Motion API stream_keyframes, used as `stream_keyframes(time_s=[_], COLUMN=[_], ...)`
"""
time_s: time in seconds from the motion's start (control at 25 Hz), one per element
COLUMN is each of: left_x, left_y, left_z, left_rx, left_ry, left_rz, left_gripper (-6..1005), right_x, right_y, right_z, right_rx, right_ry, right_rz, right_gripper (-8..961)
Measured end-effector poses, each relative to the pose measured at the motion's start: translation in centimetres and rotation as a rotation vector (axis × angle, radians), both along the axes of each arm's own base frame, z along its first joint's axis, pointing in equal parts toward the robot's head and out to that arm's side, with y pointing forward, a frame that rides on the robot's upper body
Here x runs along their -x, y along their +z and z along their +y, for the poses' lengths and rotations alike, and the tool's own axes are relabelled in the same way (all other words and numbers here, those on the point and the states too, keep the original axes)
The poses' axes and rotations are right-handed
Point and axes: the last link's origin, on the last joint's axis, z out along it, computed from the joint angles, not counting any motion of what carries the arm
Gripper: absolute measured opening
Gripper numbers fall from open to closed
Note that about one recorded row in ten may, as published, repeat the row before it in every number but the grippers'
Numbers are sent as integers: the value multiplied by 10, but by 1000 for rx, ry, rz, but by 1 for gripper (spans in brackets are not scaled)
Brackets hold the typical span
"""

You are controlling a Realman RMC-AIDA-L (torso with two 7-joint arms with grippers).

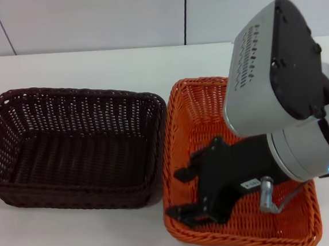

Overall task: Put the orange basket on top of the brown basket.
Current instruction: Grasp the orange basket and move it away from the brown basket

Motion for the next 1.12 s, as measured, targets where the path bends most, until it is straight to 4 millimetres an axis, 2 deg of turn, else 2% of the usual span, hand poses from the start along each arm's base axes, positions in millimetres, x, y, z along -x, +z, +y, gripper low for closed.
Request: stream_keyframes(time_s=[0.32, 1.12], left_x=[3, 2], left_y=[-2, 1], left_z=[-2, -3], left_rx=[4, -6], left_ry=[10, 8], left_rz=[-7, -1], left_gripper=[651, 652], right_x=[-6, -33], right_y=[-5, -27], right_z=[-1, 20], right_rx=[64, 178], right_ry=[-43, -200], right_rz=[-43, -172], right_gripper=[549, 545])
